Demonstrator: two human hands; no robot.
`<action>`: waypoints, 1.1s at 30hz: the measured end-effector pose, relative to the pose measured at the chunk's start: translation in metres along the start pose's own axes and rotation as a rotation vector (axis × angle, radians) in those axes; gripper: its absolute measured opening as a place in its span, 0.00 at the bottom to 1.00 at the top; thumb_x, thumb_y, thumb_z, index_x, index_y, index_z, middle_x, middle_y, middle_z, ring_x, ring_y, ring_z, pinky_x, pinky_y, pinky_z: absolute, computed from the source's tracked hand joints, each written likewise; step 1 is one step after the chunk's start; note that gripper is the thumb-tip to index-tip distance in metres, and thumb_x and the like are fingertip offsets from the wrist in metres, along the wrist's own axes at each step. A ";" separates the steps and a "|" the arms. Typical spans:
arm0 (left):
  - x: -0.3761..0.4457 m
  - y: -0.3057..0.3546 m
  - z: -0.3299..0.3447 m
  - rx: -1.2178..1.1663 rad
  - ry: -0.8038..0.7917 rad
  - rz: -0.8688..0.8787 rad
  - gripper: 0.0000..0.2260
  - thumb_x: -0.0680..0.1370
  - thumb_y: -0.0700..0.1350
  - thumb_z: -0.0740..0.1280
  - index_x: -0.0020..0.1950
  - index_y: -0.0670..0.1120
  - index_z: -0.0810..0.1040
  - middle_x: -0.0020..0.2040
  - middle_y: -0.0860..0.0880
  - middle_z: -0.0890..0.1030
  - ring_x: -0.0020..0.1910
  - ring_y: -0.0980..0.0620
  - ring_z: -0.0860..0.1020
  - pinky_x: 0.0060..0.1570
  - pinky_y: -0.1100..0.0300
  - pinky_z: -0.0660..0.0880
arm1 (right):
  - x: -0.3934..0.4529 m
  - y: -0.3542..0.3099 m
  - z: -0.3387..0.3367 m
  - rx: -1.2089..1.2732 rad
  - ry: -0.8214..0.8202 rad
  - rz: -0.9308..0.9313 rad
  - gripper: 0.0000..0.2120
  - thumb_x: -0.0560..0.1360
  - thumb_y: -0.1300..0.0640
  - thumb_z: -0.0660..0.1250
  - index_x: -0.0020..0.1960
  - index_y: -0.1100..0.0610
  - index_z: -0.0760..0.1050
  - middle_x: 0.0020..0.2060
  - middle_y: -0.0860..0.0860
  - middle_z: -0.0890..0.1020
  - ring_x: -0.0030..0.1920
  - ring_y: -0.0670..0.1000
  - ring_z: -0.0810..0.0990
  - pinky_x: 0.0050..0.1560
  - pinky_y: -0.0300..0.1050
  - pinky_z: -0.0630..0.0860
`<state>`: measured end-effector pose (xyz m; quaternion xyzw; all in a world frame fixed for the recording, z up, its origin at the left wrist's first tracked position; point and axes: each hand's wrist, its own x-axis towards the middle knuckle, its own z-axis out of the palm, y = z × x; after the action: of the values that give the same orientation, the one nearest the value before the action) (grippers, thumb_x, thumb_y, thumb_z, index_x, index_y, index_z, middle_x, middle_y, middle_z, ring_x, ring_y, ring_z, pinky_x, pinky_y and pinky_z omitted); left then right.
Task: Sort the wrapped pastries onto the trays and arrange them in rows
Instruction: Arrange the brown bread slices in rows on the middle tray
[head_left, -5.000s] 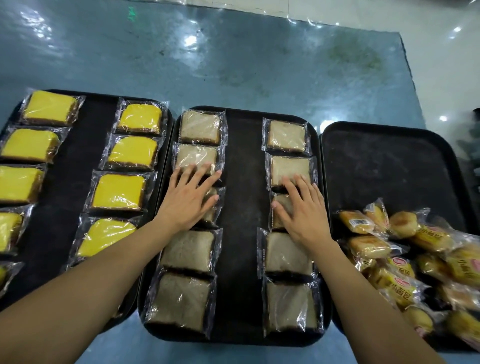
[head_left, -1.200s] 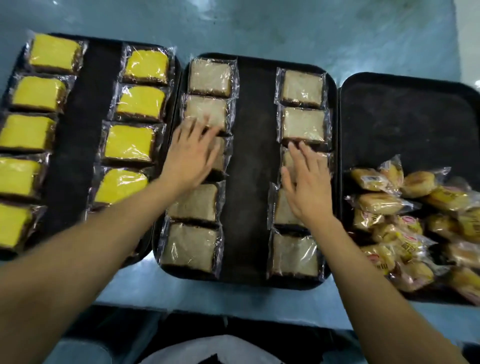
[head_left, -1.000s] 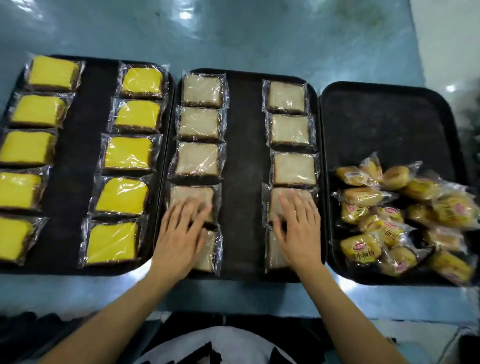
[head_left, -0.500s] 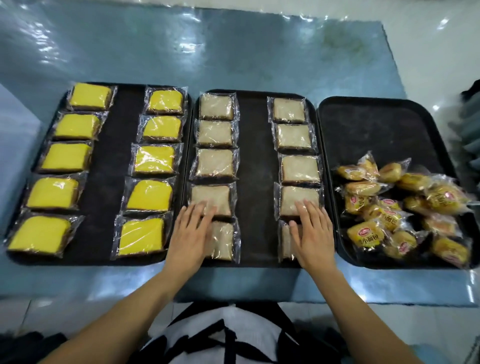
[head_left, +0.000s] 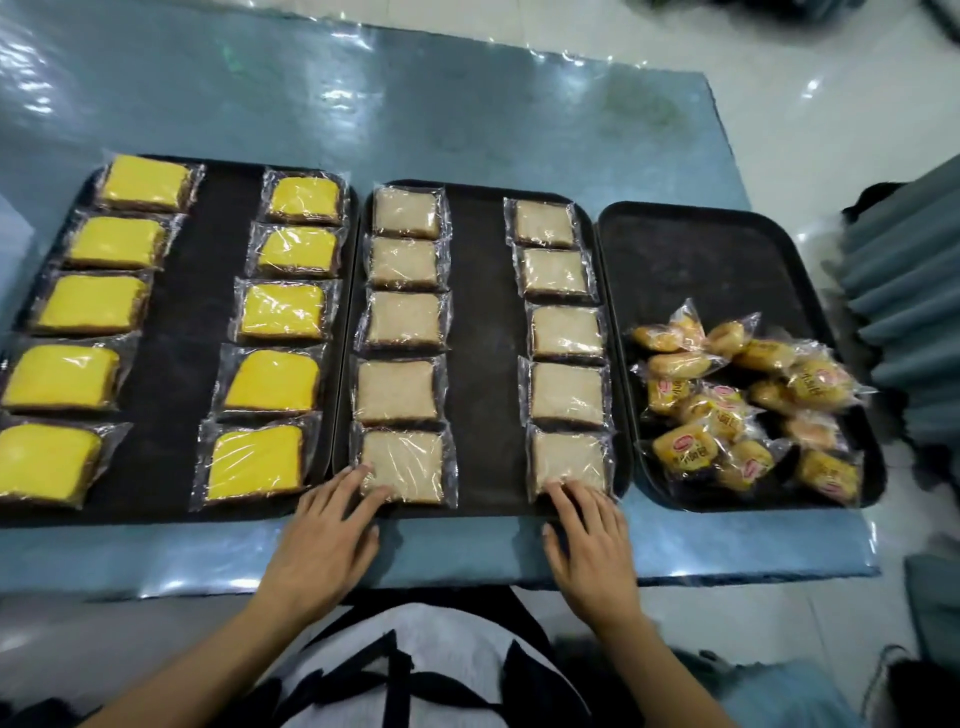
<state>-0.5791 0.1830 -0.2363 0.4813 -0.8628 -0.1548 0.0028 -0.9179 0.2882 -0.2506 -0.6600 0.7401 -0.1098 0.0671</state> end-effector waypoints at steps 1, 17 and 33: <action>0.000 0.002 -0.001 0.009 -0.008 0.003 0.22 0.79 0.54 0.55 0.72 0.53 0.70 0.76 0.46 0.67 0.72 0.44 0.68 0.68 0.45 0.67 | 0.001 0.001 -0.001 0.000 -0.012 0.002 0.25 0.80 0.48 0.62 0.76 0.51 0.70 0.70 0.52 0.73 0.71 0.55 0.70 0.71 0.55 0.66; 0.056 0.015 -0.024 0.111 0.088 0.127 0.23 0.78 0.50 0.61 0.73 0.51 0.70 0.73 0.46 0.71 0.70 0.42 0.71 0.69 0.46 0.69 | 0.044 0.005 -0.021 -0.089 -0.018 -0.006 0.27 0.80 0.44 0.59 0.78 0.50 0.65 0.72 0.54 0.72 0.71 0.57 0.71 0.72 0.54 0.64; 0.093 0.027 -0.048 0.017 -0.090 0.029 0.30 0.78 0.53 0.65 0.79 0.55 0.58 0.77 0.49 0.62 0.76 0.45 0.60 0.75 0.47 0.56 | 0.103 0.001 -0.053 0.011 -0.156 0.093 0.31 0.82 0.41 0.60 0.81 0.48 0.57 0.79 0.50 0.63 0.78 0.54 0.62 0.77 0.51 0.57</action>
<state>-0.6443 0.1066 -0.1967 0.4614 -0.8702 -0.1687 -0.0378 -0.9438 0.1895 -0.1947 -0.6311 0.7620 -0.0587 0.1332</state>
